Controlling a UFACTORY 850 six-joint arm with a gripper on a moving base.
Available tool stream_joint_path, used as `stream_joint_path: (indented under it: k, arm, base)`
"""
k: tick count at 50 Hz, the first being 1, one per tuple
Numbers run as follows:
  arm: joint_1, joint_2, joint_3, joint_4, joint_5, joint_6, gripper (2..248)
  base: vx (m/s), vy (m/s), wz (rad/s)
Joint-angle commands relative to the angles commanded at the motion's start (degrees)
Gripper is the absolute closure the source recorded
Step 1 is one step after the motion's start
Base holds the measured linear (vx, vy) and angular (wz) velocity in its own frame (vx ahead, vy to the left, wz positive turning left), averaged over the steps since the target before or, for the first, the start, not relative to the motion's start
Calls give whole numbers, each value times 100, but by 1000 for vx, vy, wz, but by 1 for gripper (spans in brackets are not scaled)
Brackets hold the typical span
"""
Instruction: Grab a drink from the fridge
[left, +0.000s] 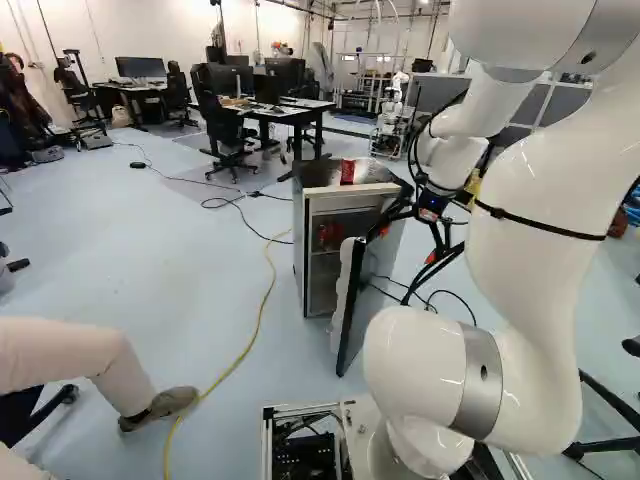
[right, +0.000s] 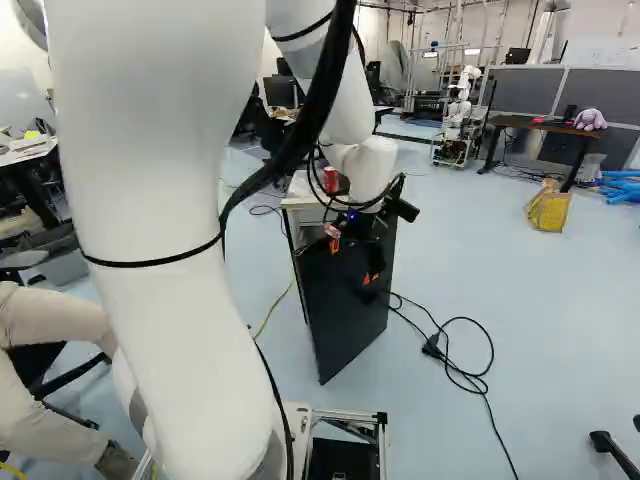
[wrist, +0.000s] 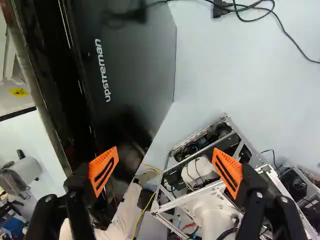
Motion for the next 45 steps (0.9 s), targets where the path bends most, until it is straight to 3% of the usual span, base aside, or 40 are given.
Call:
stream_joint_path:
  k: [45]
  arm:
    - [880, -181, -235, 0, 0, 0, 3]
  base:
    - [0, 0, 0]
